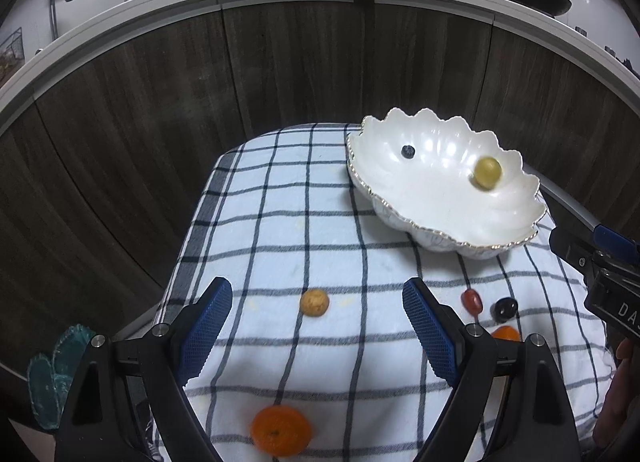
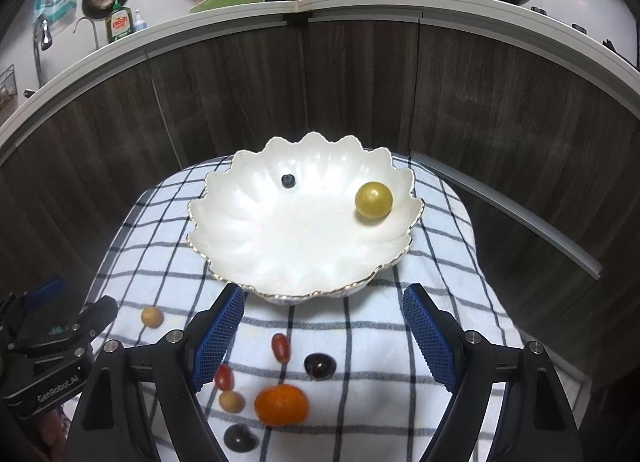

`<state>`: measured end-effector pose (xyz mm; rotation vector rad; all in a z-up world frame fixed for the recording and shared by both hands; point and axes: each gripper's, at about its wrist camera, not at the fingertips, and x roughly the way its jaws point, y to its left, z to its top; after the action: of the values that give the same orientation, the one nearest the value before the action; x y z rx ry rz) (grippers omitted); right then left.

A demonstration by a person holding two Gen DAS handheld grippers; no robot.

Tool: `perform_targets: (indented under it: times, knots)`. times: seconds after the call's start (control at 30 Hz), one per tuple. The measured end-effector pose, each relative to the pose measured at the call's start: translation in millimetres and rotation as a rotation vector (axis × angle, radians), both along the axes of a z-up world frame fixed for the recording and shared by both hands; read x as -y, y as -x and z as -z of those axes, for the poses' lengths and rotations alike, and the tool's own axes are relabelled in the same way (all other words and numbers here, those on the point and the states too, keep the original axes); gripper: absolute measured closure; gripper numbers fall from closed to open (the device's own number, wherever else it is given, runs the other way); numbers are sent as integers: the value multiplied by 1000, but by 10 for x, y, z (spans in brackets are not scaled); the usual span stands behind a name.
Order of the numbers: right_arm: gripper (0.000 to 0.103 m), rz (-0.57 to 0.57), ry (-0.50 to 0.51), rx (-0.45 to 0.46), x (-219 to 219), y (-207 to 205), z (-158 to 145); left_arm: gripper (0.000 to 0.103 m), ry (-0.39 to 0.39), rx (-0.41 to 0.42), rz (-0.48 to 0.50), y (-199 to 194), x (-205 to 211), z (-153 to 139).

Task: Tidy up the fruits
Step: 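Move both open tools back from the bowl toward the remaining fruits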

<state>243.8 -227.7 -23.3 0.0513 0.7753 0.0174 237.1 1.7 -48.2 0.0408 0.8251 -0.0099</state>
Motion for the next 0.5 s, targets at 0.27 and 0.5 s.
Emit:
perform_targets:
  times: [0.27,0.5]
  knots:
    - [21,-15,8,-7,-101,147,78,15,-17,-4,-10,190,-88,98]
    - [21,-29,13,-7,-180,294,139,15,-32,-5,-12,357,-140,174]
